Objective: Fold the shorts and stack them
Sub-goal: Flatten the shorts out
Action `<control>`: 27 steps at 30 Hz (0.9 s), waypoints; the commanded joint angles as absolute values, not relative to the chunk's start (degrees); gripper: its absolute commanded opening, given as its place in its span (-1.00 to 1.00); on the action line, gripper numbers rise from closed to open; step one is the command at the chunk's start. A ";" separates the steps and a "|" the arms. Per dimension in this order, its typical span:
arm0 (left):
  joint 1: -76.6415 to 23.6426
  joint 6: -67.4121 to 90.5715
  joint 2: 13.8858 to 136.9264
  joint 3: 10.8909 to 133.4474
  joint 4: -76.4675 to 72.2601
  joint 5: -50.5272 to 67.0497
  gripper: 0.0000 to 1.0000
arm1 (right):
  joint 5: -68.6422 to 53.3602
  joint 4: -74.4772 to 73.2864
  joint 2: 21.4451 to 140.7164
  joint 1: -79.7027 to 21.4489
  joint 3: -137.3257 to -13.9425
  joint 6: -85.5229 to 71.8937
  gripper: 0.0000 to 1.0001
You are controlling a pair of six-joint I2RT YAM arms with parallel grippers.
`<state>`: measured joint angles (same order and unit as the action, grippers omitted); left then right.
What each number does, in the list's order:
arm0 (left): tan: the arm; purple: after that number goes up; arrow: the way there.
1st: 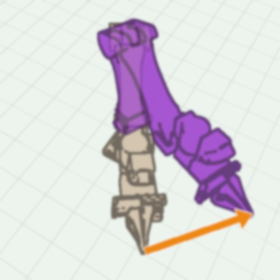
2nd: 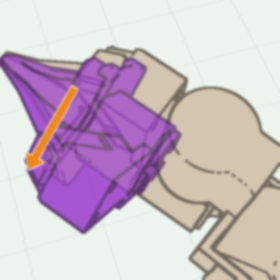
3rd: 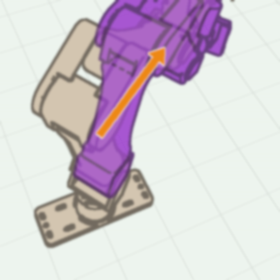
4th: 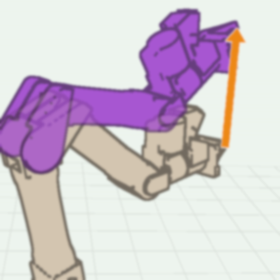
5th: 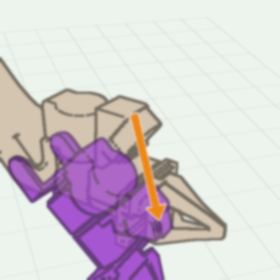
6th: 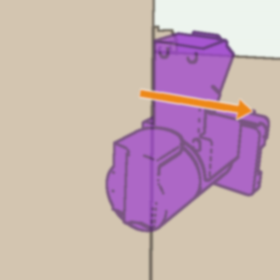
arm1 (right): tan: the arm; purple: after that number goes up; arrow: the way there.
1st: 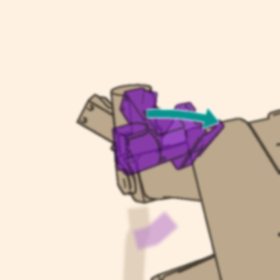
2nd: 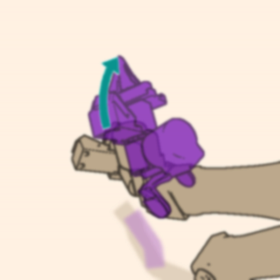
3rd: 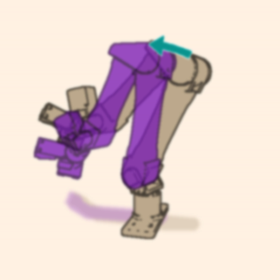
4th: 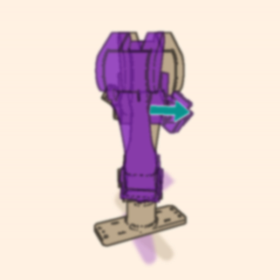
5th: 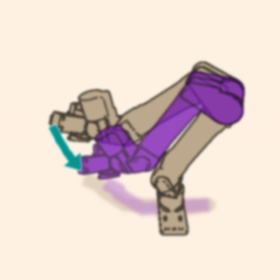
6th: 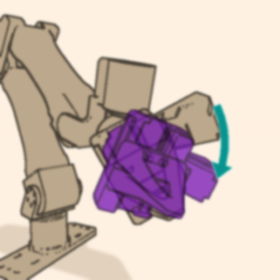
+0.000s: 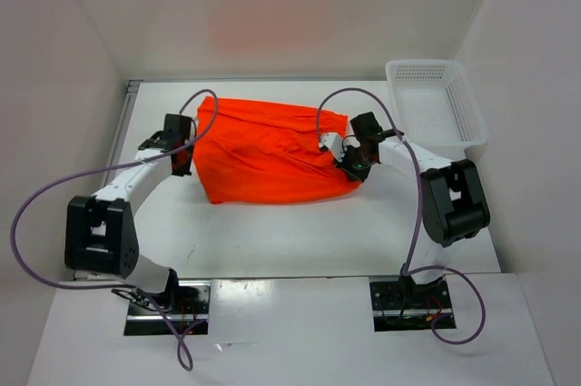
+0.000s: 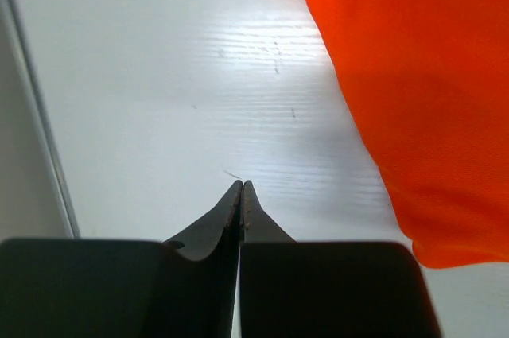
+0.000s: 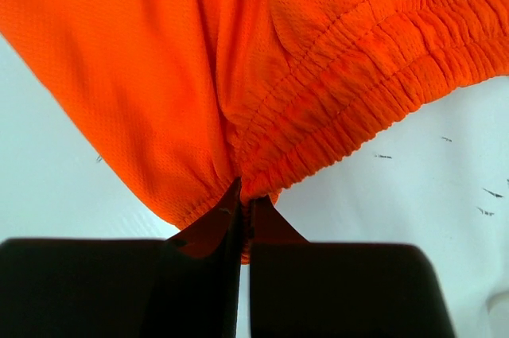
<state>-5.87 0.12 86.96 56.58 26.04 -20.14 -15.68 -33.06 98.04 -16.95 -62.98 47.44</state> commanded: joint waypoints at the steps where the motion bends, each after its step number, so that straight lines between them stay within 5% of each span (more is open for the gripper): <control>1: -5.27 0.00 81.66 59.51 32.06 -15.07 -1.00 | -17.23 -36.75 94.48 -16.61 -63.90 50.10 -1.00; 2: -7.27 0.00 81.04 57.85 33.04 -15.03 -0.91 | -17.23 -36.74 93.96 -16.61 -63.90 49.31 -1.00; 3: -7.29 0.00 81.04 56.27 33.05 -14.42 -0.53 | -16.62 -36.04 93.26 -16.61 -63.37 49.31 -1.00; 11: -4.83 0.00 82.61 53.79 37.44 5.75 0.19 | -13.88 -39.90 87.71 -16.61 -56.17 52.91 -1.00; 27: -13.00 0.00 92.28 55.73 34.11 15.38 0.56 | -11.34 -36.30 87.98 -16.61 -53.70 50.54 -1.00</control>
<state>-10.24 0.23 91.24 54.54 34.72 11.29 -12.53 -36.80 88.42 -16.93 -54.22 50.61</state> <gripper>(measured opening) 0.776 0.022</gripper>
